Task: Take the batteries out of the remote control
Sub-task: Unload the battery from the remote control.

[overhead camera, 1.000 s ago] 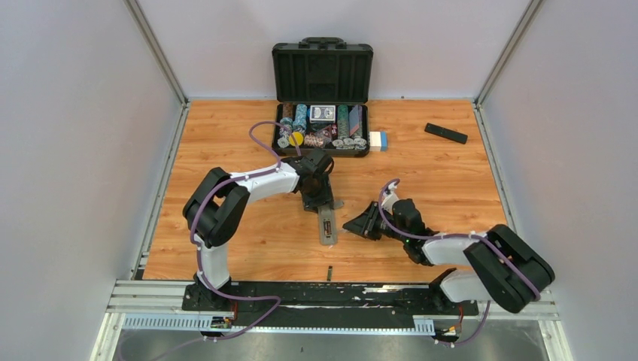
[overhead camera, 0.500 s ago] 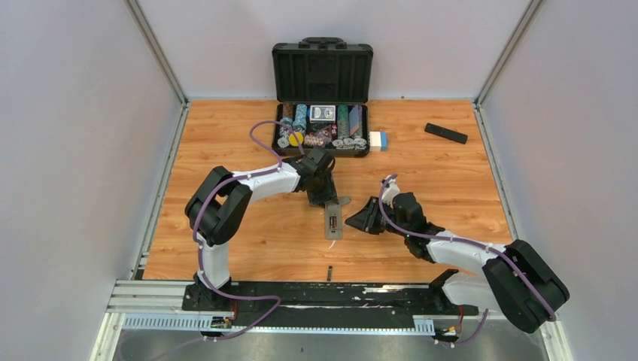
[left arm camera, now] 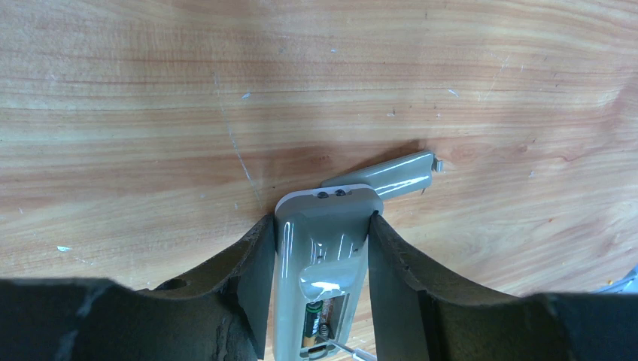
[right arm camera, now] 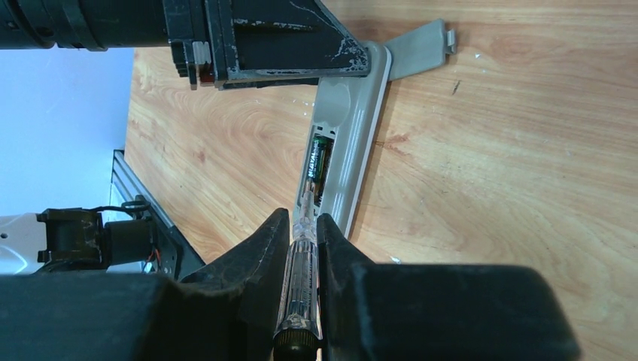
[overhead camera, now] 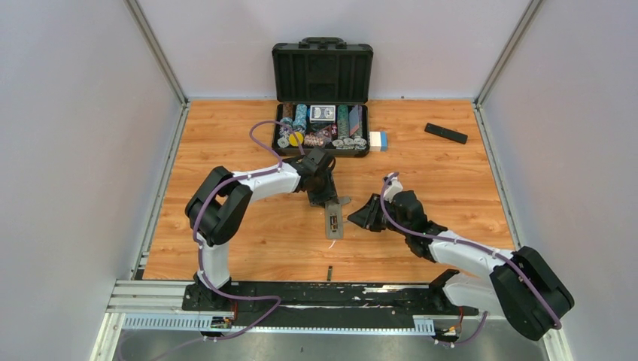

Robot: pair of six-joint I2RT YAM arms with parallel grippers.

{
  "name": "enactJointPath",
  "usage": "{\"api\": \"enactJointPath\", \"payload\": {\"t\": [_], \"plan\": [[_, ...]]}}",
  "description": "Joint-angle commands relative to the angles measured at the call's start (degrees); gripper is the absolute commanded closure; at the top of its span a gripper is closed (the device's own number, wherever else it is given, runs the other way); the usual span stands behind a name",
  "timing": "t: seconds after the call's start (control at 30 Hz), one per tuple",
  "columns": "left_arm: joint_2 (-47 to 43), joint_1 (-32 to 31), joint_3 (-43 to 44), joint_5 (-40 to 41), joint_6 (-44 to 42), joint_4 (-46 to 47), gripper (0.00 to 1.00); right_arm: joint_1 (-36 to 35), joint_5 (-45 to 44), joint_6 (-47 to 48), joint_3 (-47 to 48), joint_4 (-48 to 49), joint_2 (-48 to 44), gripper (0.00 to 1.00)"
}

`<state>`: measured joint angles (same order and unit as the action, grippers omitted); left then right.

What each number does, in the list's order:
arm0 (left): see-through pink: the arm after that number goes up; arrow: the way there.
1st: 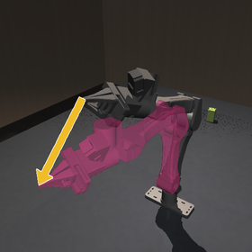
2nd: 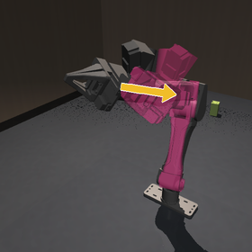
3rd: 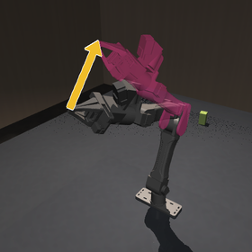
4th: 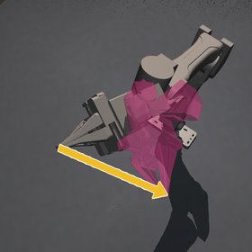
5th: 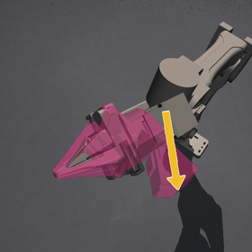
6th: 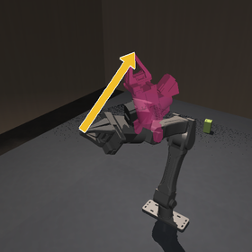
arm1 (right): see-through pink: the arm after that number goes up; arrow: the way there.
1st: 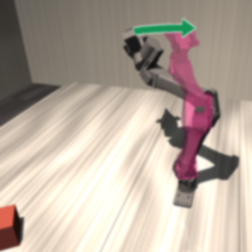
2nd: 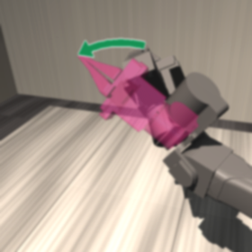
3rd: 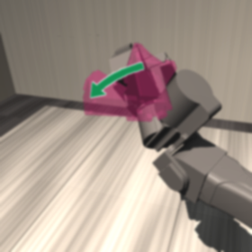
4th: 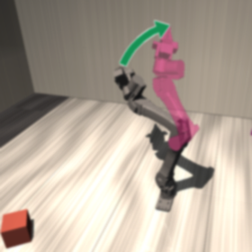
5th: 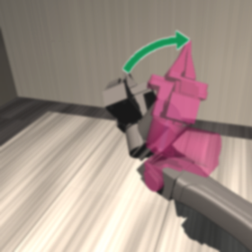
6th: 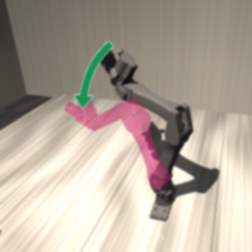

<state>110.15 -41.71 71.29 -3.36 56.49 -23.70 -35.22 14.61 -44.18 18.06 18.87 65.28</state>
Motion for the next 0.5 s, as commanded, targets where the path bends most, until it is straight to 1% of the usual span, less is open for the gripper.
{"api": "enactJointPath", "payload": {"t": [0.0,0.13,0.27,0.4,0.47], "plan": [[6.57,-0.69,-4.32,7.37,-0.68,-3.89,0.93,0.09,-1.49,0.99,1.77,1.67,1.52,1.0],[6.5,-1.06,-4.42,7.49,-0.72,-4.01,0.93,-0.09,-2.21,-0.22,2.36,3.22,4.77,1.0],[6.79,-1.35,-4.79,7.05,-0.2,-3.58,0.93,-0.07,-2.05,-2.27,1.11,7.26,7.43,1.0],[6.53,-1.4,-5.1,7.02,-0.26,-3.47,0.93,-0.11,-0.15,-4.15,-0.4,10.57,9.06,1.0],[6.43,-1.35,-5.29,7.09,-0.18,-3.45,0.93,0.04,1.13,-5.92,-1.82,13.87,9.9,1.0]]}}
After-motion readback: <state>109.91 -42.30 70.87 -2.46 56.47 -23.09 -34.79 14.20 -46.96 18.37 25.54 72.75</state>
